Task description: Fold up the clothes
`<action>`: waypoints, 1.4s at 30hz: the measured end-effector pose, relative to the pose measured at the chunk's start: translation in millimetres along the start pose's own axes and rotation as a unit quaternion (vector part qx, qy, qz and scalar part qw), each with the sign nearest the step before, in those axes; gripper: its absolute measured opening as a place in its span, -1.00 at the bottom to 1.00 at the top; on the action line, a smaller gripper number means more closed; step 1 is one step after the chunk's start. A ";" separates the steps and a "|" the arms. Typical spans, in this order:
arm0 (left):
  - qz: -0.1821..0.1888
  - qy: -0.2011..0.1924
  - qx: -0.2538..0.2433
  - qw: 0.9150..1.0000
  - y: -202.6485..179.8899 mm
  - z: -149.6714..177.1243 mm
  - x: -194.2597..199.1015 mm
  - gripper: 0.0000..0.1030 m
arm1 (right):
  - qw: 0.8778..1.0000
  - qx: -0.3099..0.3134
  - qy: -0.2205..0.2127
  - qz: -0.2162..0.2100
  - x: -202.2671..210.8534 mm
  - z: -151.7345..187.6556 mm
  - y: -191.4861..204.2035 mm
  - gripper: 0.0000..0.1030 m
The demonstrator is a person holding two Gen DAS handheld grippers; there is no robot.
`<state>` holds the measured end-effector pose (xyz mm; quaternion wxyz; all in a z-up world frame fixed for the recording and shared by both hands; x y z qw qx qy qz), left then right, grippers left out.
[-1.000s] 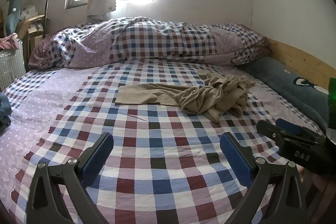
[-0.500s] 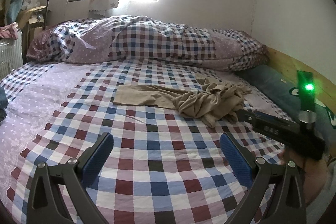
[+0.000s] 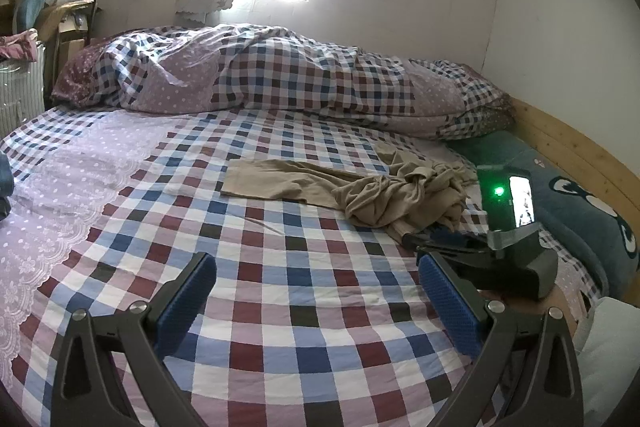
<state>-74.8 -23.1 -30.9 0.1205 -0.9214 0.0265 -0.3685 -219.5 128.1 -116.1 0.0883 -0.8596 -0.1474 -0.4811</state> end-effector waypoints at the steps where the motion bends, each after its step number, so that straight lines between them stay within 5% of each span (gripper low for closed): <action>1: 0.000 0.000 0.001 1.000 0.8 0.1 0.2 1.00 | 1.000 0.003 0.005 0.000 -3.2 -0.1 1.0 -0.04; 5: 0.002 0.002 0.005 1.000 1.7 0.4 -0.2 1.00 | 1.000 0.015 0.025 0.002 -15.7 -0.6 5.2 -0.05; 11: 0.003 0.001 0.008 1.000 4.0 -0.6 -0.3 1.00 | 0.999 0.004 0.054 0.003 -31.4 -1.8 0.0 -0.48; 21: 0.006 -0.001 0.011 1.000 5.6 -1.4 1.9 1.00 | 0.999 0.000 0.049 -0.004 -28.8 -5.7 -1.5 -0.82; 42: 0.046 0.010 0.018 0.999 -6.6 -0.5 -2.8 1.00 | 0.995 -0.024 -0.080 -0.052 75.0 26.3 4.7 -0.90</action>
Point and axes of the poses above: each gripper's, at about its wrist camera, not at the fingertips, and x roughly against the way its jaws point, y to its left, z to its underside, the point moved 9 cm from there along -x, roughly the way its jaws point, and after that the axes turned 13 degrees about y, right-handed, at the moved point
